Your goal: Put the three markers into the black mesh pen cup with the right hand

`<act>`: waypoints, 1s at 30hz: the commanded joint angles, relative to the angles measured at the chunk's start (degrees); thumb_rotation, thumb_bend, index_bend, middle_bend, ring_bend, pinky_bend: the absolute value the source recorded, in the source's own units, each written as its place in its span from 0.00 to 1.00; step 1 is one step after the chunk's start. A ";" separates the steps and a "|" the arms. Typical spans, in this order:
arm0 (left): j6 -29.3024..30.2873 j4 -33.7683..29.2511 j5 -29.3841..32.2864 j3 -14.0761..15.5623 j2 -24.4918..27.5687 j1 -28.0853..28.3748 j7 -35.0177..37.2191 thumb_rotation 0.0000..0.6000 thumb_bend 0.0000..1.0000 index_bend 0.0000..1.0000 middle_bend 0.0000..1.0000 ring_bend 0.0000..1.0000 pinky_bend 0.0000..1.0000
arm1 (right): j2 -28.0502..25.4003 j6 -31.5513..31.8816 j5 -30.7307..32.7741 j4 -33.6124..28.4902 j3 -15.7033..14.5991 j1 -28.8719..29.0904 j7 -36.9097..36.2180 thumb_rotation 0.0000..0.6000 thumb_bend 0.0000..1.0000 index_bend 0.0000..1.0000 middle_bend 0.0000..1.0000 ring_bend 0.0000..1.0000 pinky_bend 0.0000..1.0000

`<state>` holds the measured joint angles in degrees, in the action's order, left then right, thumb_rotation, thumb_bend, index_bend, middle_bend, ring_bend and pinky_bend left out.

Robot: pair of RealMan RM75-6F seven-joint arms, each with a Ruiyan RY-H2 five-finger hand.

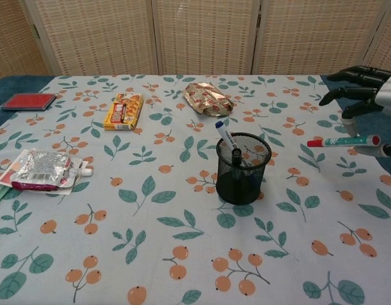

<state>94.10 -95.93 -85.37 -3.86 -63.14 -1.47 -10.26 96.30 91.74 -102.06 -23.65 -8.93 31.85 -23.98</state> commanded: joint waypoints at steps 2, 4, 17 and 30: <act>0.50 -0.10 0.10 -0.23 0.33 -0.22 0.50 1.00 0.40 0.00 0.16 0.06 0.26 | -8.89 0.78 3.89 -27.43 5.44 2.82 -3.20 1.00 0.25 0.73 0.21 0.00 0.00; 0.59 -0.08 0.17 -0.29 0.50 -0.30 0.95 1.00 0.40 0.00 0.16 0.06 0.26 | -11.99 -1.71 5.51 -38.87 7.09 3.73 -1.56 1.00 0.25 0.73 0.21 0.00 0.00; 0.23 0.33 0.81 -0.59 1.25 -0.36 2.86 1.00 0.40 0.00 0.16 0.06 0.26 | -22.03 -10.67 10.89 -72.69 11.70 4.04 10.84 1.00 0.26 0.73 0.22 0.00 0.00; -0.81 0.29 0.86 -0.42 0.93 0.14 2.27 1.00 0.40 0.00 0.16 0.06 0.26 | -30.11 -25.78 26.44 -86.82 12.55 3.77 14.94 1.00 0.26 0.73 0.21 0.00 0.00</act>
<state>93.25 -95.63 -84.47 -4.29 -62.21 -1.31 -7.99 67.16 68.19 -77.85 -108.65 2.73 35.11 -9.58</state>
